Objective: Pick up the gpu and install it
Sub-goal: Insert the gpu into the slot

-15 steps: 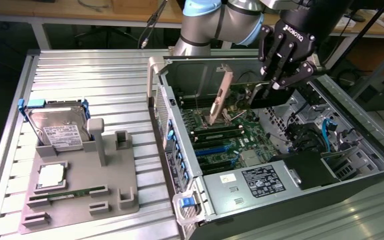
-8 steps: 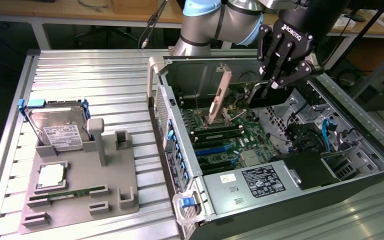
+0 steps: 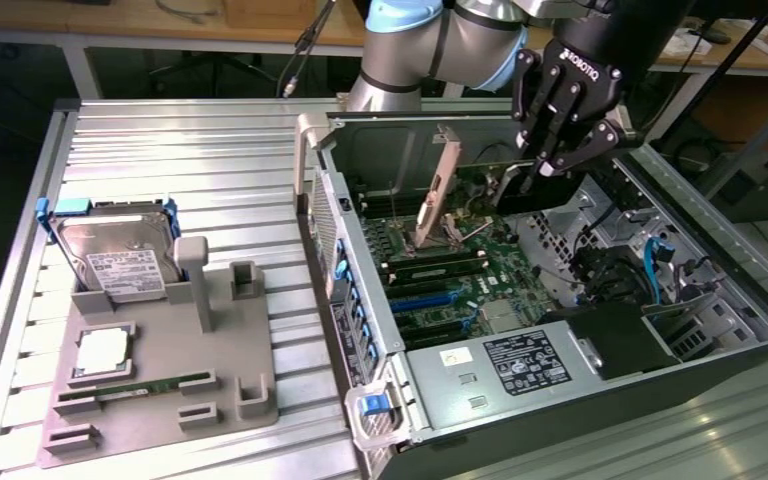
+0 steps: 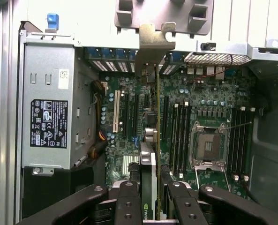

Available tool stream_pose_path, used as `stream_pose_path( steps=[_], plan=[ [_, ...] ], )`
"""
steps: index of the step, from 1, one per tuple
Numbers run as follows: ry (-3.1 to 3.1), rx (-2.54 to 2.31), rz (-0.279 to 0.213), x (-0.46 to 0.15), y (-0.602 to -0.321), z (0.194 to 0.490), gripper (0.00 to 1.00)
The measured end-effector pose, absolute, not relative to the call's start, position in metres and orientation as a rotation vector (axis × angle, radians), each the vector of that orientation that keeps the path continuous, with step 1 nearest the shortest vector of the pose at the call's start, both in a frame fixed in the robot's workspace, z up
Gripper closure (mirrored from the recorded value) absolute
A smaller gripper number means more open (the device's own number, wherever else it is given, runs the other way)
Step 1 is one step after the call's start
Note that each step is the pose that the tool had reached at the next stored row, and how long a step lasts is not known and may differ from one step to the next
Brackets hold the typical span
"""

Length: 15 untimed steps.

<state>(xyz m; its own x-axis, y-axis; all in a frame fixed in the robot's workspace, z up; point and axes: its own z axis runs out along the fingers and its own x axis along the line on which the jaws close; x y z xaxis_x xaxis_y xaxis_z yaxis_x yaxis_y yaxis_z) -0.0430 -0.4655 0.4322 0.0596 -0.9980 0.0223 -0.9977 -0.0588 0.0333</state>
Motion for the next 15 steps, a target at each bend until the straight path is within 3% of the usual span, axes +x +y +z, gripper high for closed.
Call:
stream_pose_path(
  steps=[15],
  plan=[
    [-2.168, 2.22, -0.01, -0.0431, -0.4585, 0.4291, 0.73]
  ],
)
